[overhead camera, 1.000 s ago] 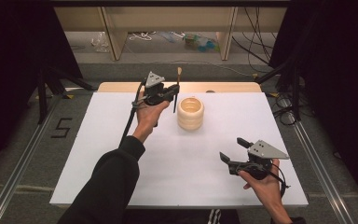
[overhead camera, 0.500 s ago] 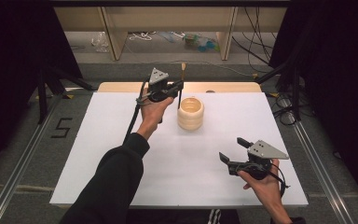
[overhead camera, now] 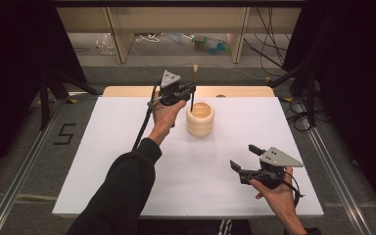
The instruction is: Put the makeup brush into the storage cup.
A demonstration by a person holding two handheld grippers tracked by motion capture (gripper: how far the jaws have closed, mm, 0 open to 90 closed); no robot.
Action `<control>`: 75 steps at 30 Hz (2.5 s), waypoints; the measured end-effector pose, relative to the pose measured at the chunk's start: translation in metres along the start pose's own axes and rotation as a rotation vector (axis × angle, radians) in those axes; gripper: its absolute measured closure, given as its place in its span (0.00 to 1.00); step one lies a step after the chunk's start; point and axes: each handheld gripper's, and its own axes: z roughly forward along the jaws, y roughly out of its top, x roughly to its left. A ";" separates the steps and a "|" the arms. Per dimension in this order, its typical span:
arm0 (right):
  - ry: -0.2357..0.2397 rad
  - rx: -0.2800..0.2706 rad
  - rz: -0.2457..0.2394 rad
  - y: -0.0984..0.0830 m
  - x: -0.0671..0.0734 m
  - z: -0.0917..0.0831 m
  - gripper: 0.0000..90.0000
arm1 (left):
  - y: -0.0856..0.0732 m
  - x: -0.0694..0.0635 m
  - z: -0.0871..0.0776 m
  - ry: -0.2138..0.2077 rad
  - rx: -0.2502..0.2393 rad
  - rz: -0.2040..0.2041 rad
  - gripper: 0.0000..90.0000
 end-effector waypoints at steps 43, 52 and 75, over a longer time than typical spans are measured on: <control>0.016 0.017 -0.003 0.001 0.001 -0.001 0.18 | -0.015 -0.003 0.031 0.019 0.002 -0.029 0.93; 0.017 0.015 -0.006 0.000 0.001 0.000 0.18 | -0.023 -0.002 0.034 0.013 0.013 -0.036 0.93; 0.020 0.015 -0.007 0.000 0.002 -0.001 0.19 | -0.046 -0.001 0.042 0.016 0.071 -0.043 0.93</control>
